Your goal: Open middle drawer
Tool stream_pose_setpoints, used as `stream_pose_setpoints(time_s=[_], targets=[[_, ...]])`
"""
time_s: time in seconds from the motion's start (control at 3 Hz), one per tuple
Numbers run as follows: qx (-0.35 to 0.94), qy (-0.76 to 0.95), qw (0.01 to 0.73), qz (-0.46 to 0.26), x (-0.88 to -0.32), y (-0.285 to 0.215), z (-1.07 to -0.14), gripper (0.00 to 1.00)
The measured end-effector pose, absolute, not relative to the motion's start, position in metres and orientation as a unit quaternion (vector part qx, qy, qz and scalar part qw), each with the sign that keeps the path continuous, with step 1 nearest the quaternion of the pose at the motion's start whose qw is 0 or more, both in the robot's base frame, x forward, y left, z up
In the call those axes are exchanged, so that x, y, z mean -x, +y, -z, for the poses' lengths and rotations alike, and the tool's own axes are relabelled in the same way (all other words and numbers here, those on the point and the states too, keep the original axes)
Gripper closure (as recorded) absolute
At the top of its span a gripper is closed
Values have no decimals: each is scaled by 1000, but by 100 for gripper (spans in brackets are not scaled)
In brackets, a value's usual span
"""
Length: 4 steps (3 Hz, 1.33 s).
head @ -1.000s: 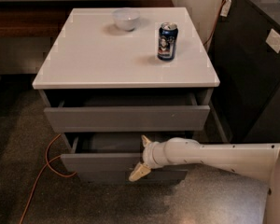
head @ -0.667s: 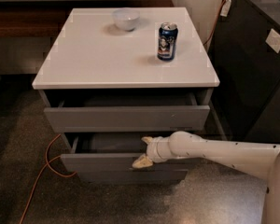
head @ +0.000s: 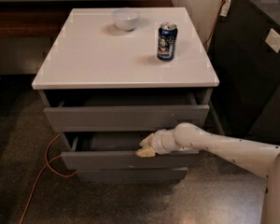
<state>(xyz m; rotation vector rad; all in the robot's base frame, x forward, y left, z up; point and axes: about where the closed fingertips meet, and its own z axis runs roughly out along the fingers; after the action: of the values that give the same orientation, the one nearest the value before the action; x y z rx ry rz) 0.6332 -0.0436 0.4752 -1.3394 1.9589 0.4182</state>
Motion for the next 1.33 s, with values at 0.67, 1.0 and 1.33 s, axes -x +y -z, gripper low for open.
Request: stream_pose_setpoints(time_s=[0.67, 1.0, 1.33], targets=[[512, 760, 363, -170, -640, -47, -476, 100], [512, 760, 363, -170, -637, -47, -476, 100], [511, 759, 374, -149, -642, -47, -478, 100]])
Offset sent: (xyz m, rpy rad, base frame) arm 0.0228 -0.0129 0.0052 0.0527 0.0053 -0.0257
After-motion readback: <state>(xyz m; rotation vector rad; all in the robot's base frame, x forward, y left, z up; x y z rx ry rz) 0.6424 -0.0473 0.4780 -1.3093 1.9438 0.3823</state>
